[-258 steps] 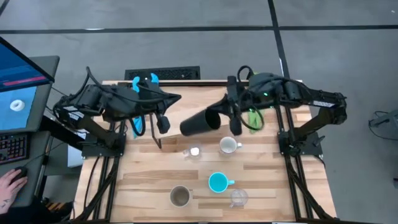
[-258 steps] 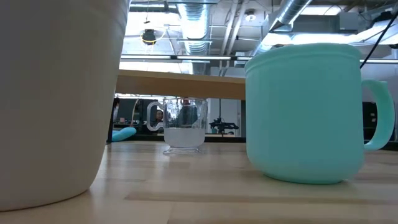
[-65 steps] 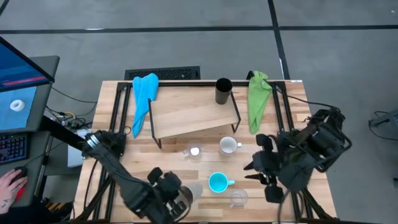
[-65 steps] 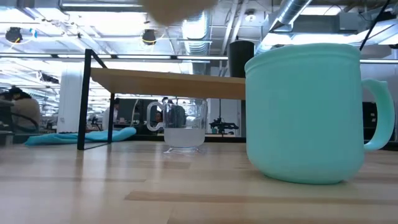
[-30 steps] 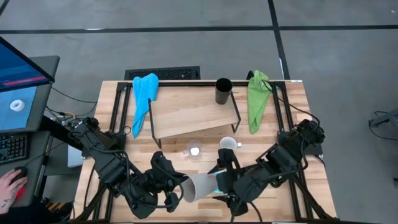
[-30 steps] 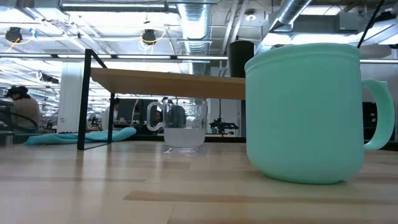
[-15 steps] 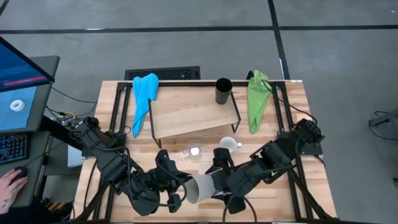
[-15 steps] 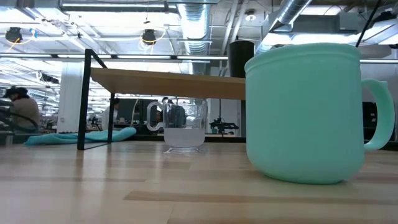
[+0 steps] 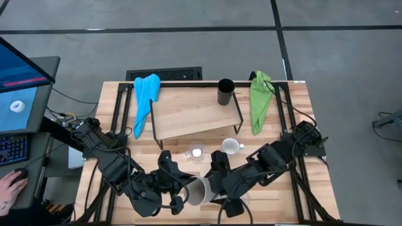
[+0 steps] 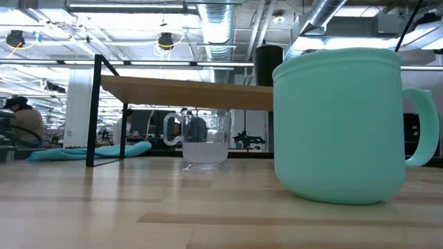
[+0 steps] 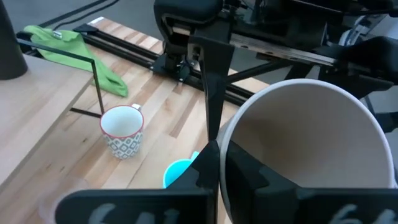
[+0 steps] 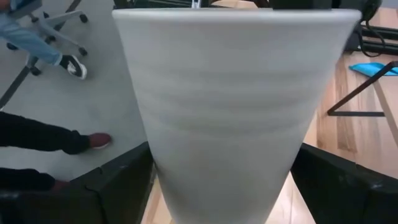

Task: Stack small to large cups/mugs on shelf
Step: Put the gray cup on the shelf

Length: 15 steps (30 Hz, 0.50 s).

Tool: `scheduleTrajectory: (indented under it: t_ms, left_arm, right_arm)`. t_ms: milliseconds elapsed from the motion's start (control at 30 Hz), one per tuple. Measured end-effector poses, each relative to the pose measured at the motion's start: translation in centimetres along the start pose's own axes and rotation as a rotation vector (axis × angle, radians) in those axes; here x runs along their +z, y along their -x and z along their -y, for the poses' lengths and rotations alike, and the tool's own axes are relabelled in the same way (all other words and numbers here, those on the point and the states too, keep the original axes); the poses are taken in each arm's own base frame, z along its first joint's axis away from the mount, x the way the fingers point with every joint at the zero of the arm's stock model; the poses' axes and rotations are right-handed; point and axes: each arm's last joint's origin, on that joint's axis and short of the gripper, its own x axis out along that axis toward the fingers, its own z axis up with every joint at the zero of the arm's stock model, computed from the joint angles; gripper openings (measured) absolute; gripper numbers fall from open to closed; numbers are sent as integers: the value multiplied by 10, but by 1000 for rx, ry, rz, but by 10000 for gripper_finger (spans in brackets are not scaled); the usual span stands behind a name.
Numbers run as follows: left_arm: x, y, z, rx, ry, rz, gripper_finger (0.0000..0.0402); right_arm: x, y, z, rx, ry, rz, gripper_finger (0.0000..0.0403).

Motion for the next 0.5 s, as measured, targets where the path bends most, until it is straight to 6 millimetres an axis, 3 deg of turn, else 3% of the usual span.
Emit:
scheduleTrajectory:
  t_ms: [300,500]
  left_arm:
    - [1,0,0,-2,2,3,2]
    - [8,7,-4,-7,29,21,17]
  right_arm:
    - [0,0,1,2,-18,2,322]
    - [2,0,0,0,-20,20,337]
